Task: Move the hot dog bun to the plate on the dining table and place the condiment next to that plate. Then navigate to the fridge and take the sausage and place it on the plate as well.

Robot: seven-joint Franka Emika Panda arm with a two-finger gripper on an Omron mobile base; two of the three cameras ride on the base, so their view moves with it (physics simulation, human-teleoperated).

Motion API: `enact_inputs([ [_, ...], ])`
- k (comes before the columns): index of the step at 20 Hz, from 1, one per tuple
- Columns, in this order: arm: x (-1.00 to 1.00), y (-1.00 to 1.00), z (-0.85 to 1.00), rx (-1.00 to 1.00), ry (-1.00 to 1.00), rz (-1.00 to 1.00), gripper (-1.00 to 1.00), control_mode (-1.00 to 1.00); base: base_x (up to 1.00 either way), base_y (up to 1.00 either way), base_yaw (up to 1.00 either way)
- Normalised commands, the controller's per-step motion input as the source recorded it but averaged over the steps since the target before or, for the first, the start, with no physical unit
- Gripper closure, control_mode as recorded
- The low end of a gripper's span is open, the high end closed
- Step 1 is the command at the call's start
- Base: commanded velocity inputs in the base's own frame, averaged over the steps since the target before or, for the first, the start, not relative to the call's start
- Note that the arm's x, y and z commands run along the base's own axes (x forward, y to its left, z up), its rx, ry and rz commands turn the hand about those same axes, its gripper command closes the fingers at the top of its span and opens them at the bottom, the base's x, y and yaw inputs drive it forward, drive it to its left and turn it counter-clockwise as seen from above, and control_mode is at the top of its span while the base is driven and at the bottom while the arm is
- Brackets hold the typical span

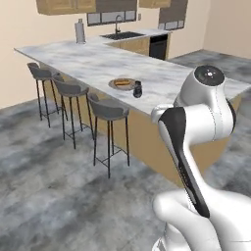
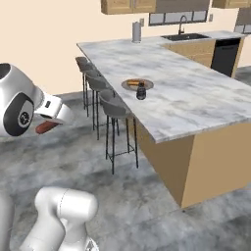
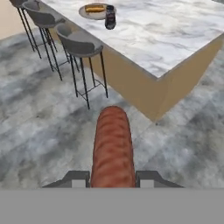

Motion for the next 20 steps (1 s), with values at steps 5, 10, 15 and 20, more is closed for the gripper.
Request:
enact_inputs([
  [5,0.0,0.0,0.0,0.0,0.0,0.0,1.0,1.0,0.5,1.0,-0.55],
  [10,0.0,0.0,0.0,0.0,0.0,0.0,1.0,1.0,0.43,1.0,-0.54],
  [15,0.0,0.0,0.0,0.0,0.0,0.0,1.0,1.0,0.26,1.0,-0.53],
  [20,0.0,0.0,0.0,0.0,0.0,0.0,1.0,1.0,0.1,1.0,-0.5],
])
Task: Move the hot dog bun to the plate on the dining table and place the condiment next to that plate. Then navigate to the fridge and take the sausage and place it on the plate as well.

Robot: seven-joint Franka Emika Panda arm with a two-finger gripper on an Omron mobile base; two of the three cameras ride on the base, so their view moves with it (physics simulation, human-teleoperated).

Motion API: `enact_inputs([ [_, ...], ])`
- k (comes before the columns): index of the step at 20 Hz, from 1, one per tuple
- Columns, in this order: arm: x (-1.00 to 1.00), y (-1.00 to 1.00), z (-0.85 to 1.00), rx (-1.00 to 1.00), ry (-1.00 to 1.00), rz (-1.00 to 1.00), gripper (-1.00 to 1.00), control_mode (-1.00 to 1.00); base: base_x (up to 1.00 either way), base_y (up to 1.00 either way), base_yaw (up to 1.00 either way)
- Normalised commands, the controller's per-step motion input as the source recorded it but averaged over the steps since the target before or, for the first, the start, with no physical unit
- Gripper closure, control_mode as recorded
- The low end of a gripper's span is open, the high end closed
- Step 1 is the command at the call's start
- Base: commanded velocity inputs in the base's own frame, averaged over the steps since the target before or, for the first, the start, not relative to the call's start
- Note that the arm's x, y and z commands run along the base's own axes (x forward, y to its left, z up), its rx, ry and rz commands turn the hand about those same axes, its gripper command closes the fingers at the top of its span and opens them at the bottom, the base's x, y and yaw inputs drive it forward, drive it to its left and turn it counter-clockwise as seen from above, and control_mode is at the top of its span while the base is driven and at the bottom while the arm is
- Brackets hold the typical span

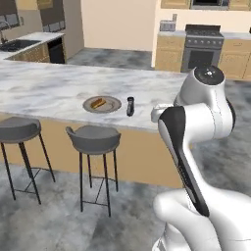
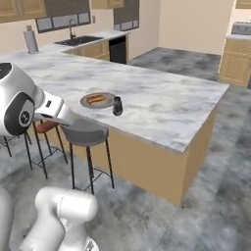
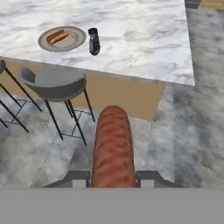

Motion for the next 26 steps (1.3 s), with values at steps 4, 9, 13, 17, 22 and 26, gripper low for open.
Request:
enact_inputs([
  [4,0.0,0.0,0.0,0.0,0.0,0.0,1.0,1.0,0.0,1.0,-0.43],
  [9,0.0,0.0,0.0,0.0,0.0,0.0,1.0,1.0,0.03,1.0,-0.39],
  [13,0.0,0.0,0.0,0.0,0.0,0.0,1.0,1.0,0.33,1.0,-0.37],
  [17,0.0,0.0,0.0,0.0,0.0,0.0,1.0,1.0,0.48,1.0,-0.35],
  [22,0.0,0.0,0.0,0.0,0.0,0.0,1.0,1.0,0.81,0.91,-0.34],
  [26,0.0,0.0,0.0,0.0,0.0,0.0,1.0,1.0,1.0,0.52,-0.33],
])
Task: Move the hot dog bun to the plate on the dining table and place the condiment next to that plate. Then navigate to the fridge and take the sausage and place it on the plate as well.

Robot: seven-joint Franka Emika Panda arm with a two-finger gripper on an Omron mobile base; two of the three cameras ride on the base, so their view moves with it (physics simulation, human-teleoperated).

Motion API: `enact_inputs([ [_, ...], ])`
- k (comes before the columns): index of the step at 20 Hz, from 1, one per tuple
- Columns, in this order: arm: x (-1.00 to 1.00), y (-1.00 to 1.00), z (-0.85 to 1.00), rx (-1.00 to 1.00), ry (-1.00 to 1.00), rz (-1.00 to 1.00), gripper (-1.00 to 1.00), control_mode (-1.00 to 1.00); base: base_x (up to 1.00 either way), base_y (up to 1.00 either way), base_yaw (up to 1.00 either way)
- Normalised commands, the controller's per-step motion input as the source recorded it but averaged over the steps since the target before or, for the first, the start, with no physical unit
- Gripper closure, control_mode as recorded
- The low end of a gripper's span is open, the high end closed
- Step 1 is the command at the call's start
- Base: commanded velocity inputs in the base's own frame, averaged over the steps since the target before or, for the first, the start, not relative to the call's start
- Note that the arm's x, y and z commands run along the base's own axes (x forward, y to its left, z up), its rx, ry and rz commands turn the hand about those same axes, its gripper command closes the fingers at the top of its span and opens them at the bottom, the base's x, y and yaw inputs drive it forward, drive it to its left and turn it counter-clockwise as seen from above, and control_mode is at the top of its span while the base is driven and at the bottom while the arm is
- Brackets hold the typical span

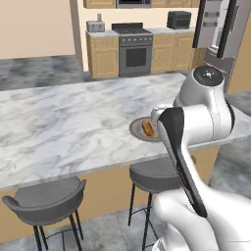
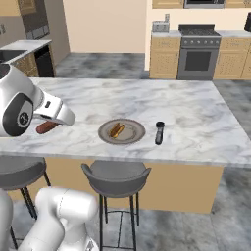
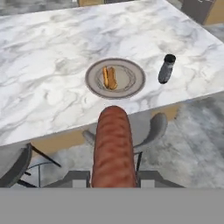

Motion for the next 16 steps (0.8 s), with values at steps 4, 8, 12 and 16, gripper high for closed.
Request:
enact_inputs([
  [4,0.0,0.0,0.0,0.0,0.0,0.0,1.0,1.0,1.0,0.06,-0.3],
  [8,0.46,-0.13,-0.12,0.08,0.15,-0.11,1.0,-1.0,0.5,-0.04,-0.13],
  [12,0.98,-0.75,-0.54,0.22,0.31,-0.13,1.0,-1.0,0.0,0.0,0.0],
  [16,1.0,-0.76,-0.82,0.19,0.23,-0.02,1.0,-1.0,0.0,0.0,0.0],
])
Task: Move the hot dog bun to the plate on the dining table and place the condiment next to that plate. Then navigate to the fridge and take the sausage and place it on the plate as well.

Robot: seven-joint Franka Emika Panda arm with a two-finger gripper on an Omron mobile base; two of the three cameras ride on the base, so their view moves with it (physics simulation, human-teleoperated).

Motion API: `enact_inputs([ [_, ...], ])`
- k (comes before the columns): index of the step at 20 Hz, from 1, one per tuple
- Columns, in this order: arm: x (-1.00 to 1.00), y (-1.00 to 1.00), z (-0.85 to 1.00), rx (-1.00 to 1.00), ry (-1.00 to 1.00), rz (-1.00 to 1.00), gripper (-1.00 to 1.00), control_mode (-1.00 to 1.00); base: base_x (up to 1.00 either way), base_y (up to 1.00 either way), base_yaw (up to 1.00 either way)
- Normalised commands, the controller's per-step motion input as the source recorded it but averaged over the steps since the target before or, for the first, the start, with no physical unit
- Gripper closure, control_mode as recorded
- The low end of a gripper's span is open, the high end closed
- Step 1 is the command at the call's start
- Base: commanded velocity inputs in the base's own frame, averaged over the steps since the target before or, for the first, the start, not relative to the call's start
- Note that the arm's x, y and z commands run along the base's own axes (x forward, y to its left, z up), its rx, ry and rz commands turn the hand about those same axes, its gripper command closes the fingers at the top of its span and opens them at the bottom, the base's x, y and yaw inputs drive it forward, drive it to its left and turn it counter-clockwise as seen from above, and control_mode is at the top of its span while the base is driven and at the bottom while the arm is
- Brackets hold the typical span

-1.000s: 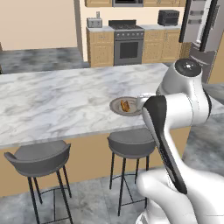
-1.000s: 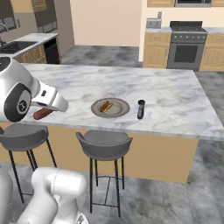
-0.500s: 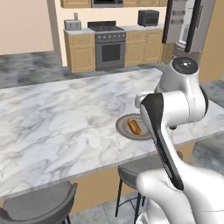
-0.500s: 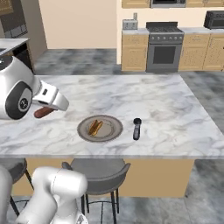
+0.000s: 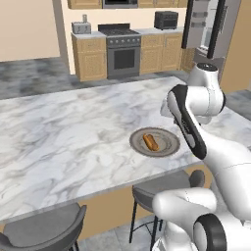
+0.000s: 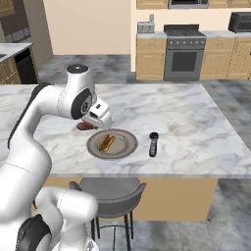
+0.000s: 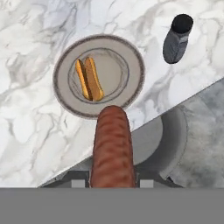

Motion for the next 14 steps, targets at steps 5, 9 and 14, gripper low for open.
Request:
enact_inputs([
  [5,0.86,-0.27,-1.0,0.03,0.01,0.0,1.0,-1.0,0.0,0.0,0.0],
  [9,0.9,-0.01,-1.0,0.0,-0.01,0.0,1.0,-1.0,0.0,0.0,0.0],
  [14,0.72,-0.02,-0.91,0.0,-0.02,0.0,1.0,-1.0,0.0,0.0,0.0],
])
